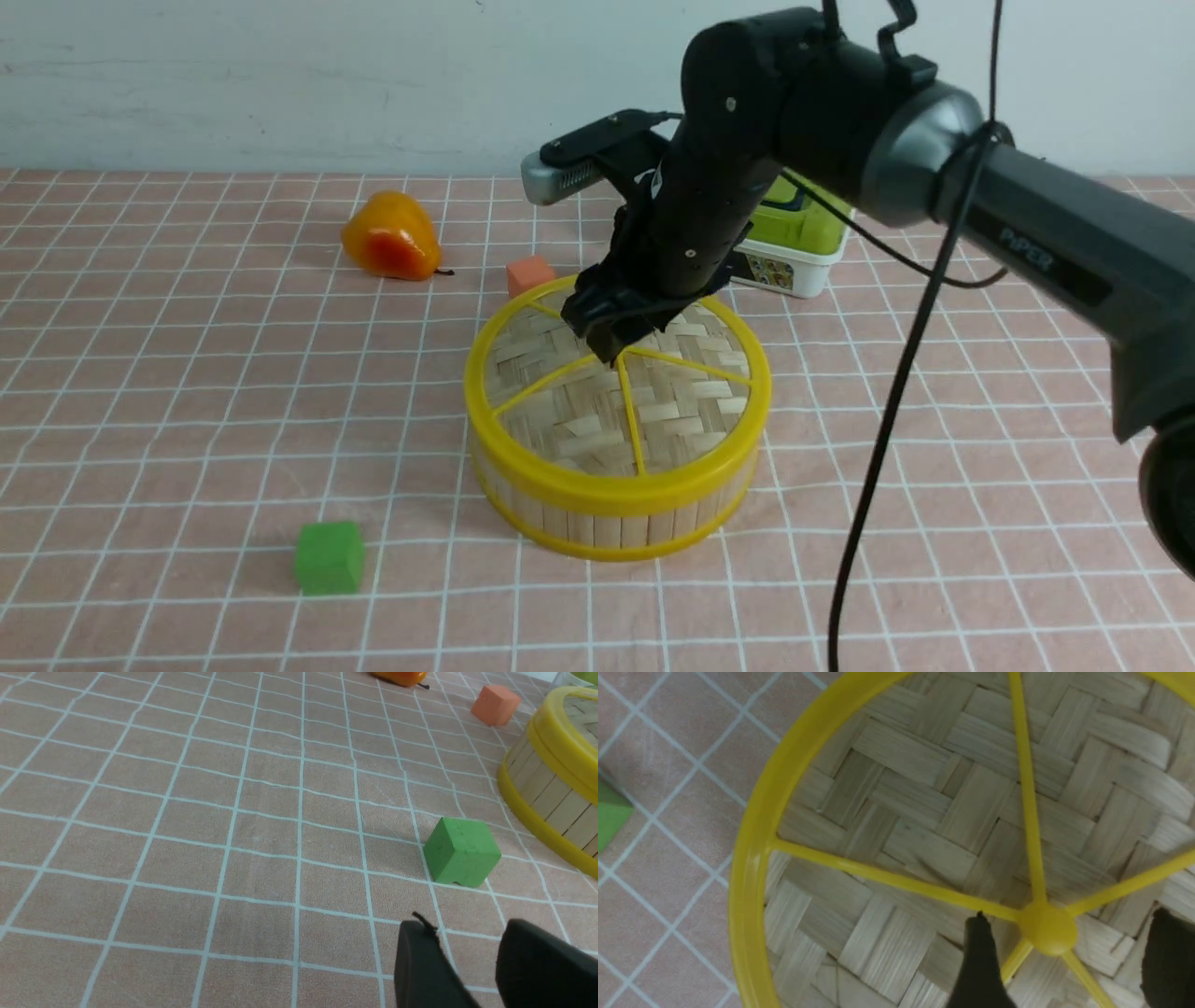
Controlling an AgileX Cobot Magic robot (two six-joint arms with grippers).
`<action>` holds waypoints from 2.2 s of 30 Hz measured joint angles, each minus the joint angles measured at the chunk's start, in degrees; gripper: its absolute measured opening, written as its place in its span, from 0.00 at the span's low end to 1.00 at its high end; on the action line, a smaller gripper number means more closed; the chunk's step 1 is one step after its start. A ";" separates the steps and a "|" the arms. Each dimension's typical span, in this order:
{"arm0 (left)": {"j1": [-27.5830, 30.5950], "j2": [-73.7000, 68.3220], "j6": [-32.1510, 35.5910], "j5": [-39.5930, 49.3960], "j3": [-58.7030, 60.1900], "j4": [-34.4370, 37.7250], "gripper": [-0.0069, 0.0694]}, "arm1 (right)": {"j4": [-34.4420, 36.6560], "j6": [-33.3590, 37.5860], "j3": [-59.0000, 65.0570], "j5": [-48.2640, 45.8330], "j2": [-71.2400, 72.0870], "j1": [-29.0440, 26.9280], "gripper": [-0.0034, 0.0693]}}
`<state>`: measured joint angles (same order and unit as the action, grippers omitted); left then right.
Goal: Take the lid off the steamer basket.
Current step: Use the right arm to lift the lid of the steamer, then use the right arm to place the steamer lid on the table
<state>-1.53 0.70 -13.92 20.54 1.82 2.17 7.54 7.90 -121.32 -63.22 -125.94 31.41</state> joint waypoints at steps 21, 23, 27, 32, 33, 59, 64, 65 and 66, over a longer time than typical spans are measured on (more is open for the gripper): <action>0.00 0.00 0.00 0.00 0.00 0.00 0.40 | -0.50 -1.45 -0.06 0.65 0.63 0.00 0.16; 0.00 0.00 0.00 0.00 0.00 0.00 0.40 | -1.32 -1.45 -0.06 -0.66 2.62 -0.06 0.16; 0.00 0.00 0.00 0.00 0.00 0.00 0.40 | -3.14 -1.45 -0.06 -3.94 10.47 -1.54 0.16; 0.00 0.00 0.00 0.00 0.00 0.00 0.40 | -4.44 -0.95 0.03 -8.29 19.91 -8.78 0.16; 0.00 0.00 0.00 0.00 0.00 0.00 0.40 | -4.60 -0.55 0.56 -8.51 21.61 -10.84 0.16; 0.00 0.00 0.00 0.00 0.00 0.00 0.40 | 11.10 7.41 50.42 28.91 22.07 -30.18 0.16; 0.00 0.00 0.00 0.00 0.00 0.00 0.40 | 11.87 7.41 50.42 31.90 20.00 -30.18 0.19; 0.00 0.00 0.00 0.00 0.00 0.00 0.40 | 11.99 7.41 50.42 32.40 19.80 -30.18 0.23; 0.00 0.00 0.00 0.00 0.00 0.00 0.40 | 12.00 7.41 50.36 32.51 19.80 -30.18 0.28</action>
<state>-1.53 0.70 -13.92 20.54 1.82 2.17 19.54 15.31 -70.96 -30.72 -106.15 1.22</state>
